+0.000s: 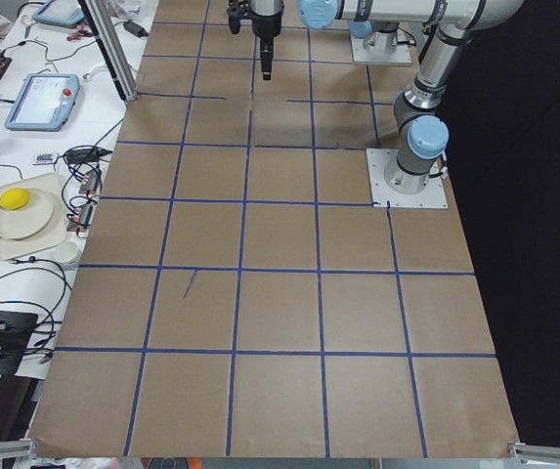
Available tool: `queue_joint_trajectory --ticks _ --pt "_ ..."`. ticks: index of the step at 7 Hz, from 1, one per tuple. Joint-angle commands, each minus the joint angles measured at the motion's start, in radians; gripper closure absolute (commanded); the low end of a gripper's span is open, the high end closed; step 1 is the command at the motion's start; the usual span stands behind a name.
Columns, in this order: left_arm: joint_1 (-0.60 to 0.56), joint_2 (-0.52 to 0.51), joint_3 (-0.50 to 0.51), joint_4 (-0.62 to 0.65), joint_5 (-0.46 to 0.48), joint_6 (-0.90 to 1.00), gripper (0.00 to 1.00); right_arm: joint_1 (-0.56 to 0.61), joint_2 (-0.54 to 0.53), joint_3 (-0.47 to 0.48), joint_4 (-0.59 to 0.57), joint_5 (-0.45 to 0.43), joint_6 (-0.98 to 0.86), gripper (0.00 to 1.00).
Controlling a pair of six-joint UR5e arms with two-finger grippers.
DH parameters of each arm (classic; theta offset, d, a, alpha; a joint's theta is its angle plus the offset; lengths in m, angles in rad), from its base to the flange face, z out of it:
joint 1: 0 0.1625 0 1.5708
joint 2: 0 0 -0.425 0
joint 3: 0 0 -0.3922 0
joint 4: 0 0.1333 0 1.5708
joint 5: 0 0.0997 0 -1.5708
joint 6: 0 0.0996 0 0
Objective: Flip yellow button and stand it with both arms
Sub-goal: 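Open the right gripper and raise it off the standing button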
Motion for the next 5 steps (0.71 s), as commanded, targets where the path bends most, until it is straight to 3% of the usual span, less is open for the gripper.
queue_joint_trajectory --ticks 1,3,5 --pt "0.0 -0.004 0.0 0.004 0.0 -0.013 0.0 0.076 -0.045 -0.048 0.132 -0.011 0.514 0.0" --pt "-0.001 -0.004 -0.001 0.006 -0.05 -0.018 0.0 0.218 -0.044 -0.146 0.228 -0.039 0.879 0.0" --pt "-0.003 -0.002 0.0 0.001 -0.041 -0.017 0.0 0.389 -0.044 -0.168 0.243 -0.045 1.111 0.0"
